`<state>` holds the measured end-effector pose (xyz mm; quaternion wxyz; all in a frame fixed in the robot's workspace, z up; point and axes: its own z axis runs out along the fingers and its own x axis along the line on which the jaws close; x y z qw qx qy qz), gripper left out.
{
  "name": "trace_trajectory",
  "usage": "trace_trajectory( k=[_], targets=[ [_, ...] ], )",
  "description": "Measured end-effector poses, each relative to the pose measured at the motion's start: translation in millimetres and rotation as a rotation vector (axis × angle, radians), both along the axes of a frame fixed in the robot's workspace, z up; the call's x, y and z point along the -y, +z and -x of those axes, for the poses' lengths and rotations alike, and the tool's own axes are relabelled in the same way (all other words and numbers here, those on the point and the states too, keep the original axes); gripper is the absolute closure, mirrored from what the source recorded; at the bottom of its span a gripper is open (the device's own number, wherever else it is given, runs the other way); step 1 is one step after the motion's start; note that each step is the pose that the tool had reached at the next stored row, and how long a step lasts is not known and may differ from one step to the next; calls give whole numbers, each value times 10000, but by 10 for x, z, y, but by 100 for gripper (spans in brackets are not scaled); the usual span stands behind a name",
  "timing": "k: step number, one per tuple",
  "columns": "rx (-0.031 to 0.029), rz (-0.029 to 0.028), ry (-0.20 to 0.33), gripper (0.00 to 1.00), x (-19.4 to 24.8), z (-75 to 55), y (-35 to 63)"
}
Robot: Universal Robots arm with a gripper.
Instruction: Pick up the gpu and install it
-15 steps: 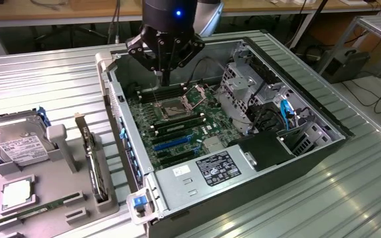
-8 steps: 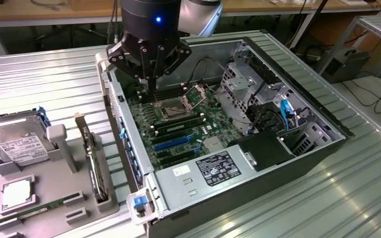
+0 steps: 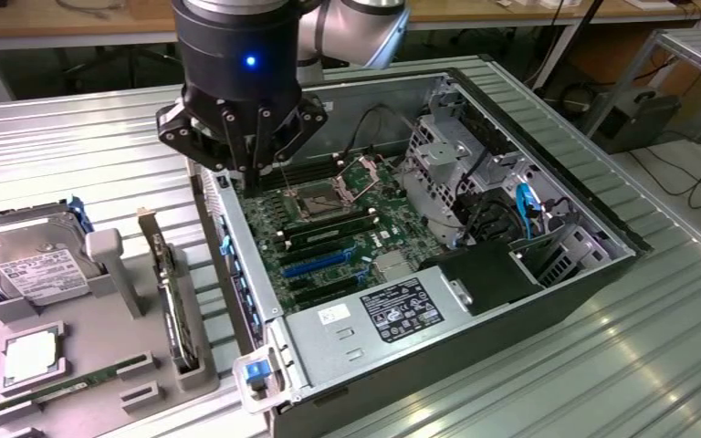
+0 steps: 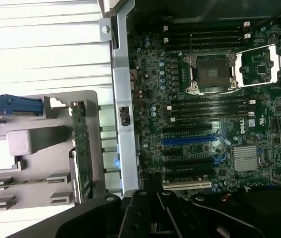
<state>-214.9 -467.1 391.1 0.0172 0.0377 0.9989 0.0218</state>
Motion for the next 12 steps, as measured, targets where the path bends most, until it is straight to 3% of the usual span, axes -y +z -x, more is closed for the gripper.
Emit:
trace_trajectory(
  k=[5, 7, 12],
  targets=[
    [1, 1, -1, 89, 90, 157, -20],
    [1, 8, -1, 89, 122, 290, -39],
    [1, 48, 1, 89, 135, 604, -102]
  ],
)
